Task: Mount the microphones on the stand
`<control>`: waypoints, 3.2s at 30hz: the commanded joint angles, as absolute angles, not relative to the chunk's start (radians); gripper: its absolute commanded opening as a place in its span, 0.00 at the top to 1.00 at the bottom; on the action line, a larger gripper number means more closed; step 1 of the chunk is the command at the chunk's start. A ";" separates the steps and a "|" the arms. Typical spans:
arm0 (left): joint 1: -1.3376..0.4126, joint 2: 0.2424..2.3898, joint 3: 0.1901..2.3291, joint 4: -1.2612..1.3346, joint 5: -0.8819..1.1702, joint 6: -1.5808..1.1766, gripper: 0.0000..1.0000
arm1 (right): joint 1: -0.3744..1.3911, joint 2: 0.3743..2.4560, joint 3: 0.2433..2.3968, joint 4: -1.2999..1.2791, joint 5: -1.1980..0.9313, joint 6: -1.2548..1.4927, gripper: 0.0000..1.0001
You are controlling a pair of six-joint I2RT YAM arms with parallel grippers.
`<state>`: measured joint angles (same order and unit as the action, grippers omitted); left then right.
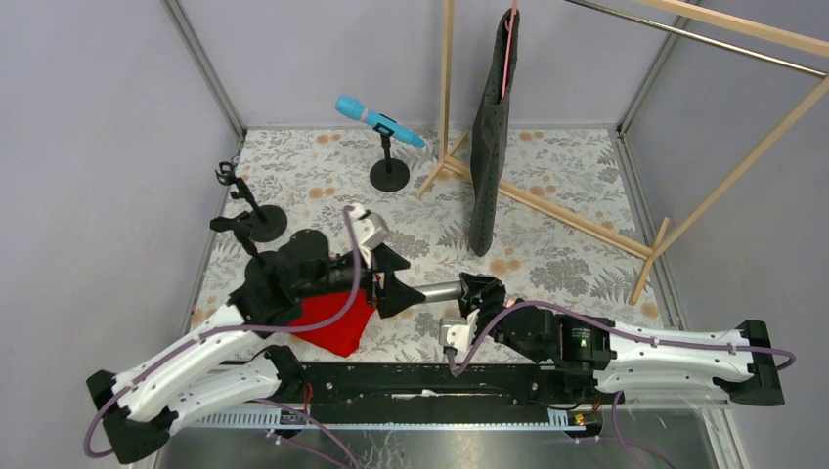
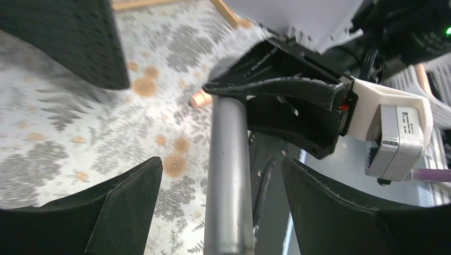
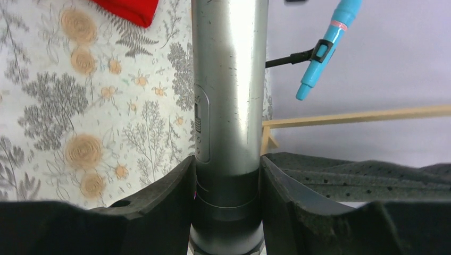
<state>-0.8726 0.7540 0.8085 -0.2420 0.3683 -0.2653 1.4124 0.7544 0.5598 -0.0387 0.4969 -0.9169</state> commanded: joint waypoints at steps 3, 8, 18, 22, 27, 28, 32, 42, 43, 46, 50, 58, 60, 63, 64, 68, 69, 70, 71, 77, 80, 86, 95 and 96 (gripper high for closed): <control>-0.876 0.871 0.851 -0.265 0.657 -0.217 0.15 | 1.408 0.736 0.622 -0.123 0.453 -1.123 1.00; -0.878 0.935 0.842 -0.265 0.704 -0.209 0.17 | 1.408 0.748 0.623 -0.094 0.483 -1.189 1.00; -0.895 1.000 0.812 -0.258 0.678 -0.213 0.40 | 1.408 0.751 0.620 -0.046 0.507 -1.253 1.00; -0.898 1.019 0.814 -0.253 0.685 -0.210 0.60 | 1.407 0.760 0.612 -0.018 0.523 -1.276 0.98; -0.902 1.035 0.821 -0.251 0.673 -0.210 1.00 | 1.408 0.760 0.612 -0.025 0.525 -1.281 0.74; -0.903 1.037 0.821 -0.248 0.663 -0.213 1.00 | 1.409 0.757 0.610 -0.019 0.523 -1.278 0.68; -0.903 1.027 0.811 -0.215 0.595 -0.234 1.00 | 1.408 0.734 0.606 -0.008 0.506 -1.241 0.27; -0.903 0.987 0.727 -0.020 0.410 -0.356 1.00 | 1.408 0.597 0.612 0.084 0.357 -0.996 0.04; -0.902 0.986 0.723 -0.008 0.406 -0.354 1.00 | 1.408 0.578 0.600 0.122 0.349 -0.952 0.04; -0.902 0.969 0.708 0.045 0.336 -0.370 1.00 | 1.408 0.514 0.540 0.271 0.338 -0.793 0.05; -0.903 0.902 0.643 0.185 0.186 -0.420 1.00 | 1.408 0.429 0.396 0.581 0.347 -0.553 0.07; -0.903 0.827 0.484 0.532 0.110 -0.470 1.00 | 1.408 0.540 0.343 1.007 0.800 0.051 0.16; -0.904 0.832 0.472 0.566 0.121 -0.471 1.00 | 1.408 0.590 0.382 0.949 0.908 0.214 0.16; -0.902 0.835 0.465 0.589 0.130 -0.469 1.00 | 1.408 0.654 0.390 0.968 0.948 0.367 0.16; -0.903 0.832 0.457 0.602 0.134 -0.468 1.00 | 1.408 0.677 0.387 0.983 0.967 0.412 0.17; -0.903 0.819 0.428 0.654 0.136 -0.475 1.00 | 1.408 0.742 0.403 0.927 1.057 0.605 0.21; -0.902 0.819 0.425 0.655 0.137 -0.476 1.00 | 1.407 0.762 0.408 0.916 1.067 0.623 0.21; -0.902 0.822 0.425 0.655 0.140 -0.475 1.00 | 1.406 0.777 0.410 0.919 1.068 0.626 0.21; -0.903 0.826 0.424 0.652 0.146 -0.477 1.00 | 1.403 0.791 0.412 0.933 1.061 0.621 0.21; -0.903 0.843 0.412 0.665 0.175 -0.490 1.00 | 1.388 0.864 0.402 1.111 0.945 0.556 0.22; -0.903 0.853 0.411 0.677 0.218 -0.486 1.00 | 1.365 0.887 0.433 1.041 0.937 0.595 0.22; -0.903 0.890 0.438 0.644 0.309 -0.462 1.00 | 1.171 0.924 0.405 0.948 0.749 0.897 0.24; -0.904 0.906 0.435 0.604 0.339 -0.459 1.00 | 1.118 0.992 0.382 1.055 0.635 0.928 0.27; -0.902 0.907 0.436 0.604 0.336 -0.459 1.00 | 1.118 0.997 0.382 1.060 0.628 0.928 0.29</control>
